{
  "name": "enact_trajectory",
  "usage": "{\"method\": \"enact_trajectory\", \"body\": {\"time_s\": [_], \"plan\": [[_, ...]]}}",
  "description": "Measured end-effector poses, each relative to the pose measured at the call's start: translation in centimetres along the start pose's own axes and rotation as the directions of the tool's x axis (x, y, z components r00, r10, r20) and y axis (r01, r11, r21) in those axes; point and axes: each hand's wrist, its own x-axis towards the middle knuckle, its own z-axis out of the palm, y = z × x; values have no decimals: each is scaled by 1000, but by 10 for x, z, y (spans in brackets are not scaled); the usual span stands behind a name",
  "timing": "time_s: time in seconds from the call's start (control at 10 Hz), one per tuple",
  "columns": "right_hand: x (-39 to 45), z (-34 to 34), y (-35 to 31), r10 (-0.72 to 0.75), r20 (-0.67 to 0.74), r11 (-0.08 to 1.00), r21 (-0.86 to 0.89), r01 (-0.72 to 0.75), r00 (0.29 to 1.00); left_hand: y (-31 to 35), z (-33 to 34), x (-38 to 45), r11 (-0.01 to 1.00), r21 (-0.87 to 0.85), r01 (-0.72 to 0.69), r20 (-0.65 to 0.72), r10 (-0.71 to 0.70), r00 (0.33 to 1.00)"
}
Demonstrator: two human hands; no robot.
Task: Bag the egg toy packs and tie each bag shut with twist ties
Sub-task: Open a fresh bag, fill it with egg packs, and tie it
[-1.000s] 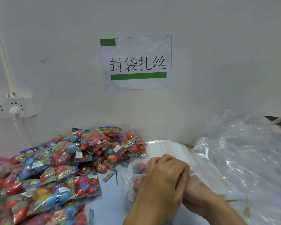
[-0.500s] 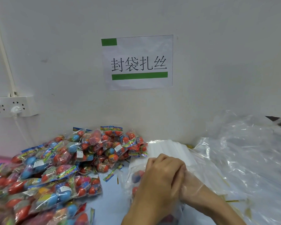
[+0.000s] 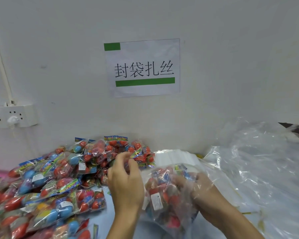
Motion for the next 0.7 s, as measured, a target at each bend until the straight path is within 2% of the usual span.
{"method": "enact_trajectory", "body": {"time_s": [0.1, 0.2, 0.3, 0.4, 0.5, 0.6, 0.7], "plan": [[-1, 3, -1, 42, -59, 996, 75, -37, 997, -13, 5, 1, 937, -46, 345, 189, -331, 925], [-2, 7, -1, 50, -61, 983, 178, -38, 997, -17, 14, -5, 885, -73, 460, 373, -403, 836], [-5, 8, -7, 35, -34, 989, 144, -30, 999, -24, 21, -10, 939, 27, 342, 357, -328, 875], [-13, 19, -9, 25, 72, 997, 69, -30, 997, -28, 22, -10, 946, 73, 316, 275, -324, 905], [-19, 2, -25, -17, 74, 998, -58, 21, 997, -27, 20, -11, 950, 94, 296, 202, -310, 929], [-44, -1, 106, 89, 62, 980, -184, -77, 994, -25, 20, -12, 952, 159, 260, 159, -284, 945], [-61, -13, 131, 152, 150, 988, -5, -153, 977, -23, 19, -13, 957, 141, 255, 150, -275, 950]]}}
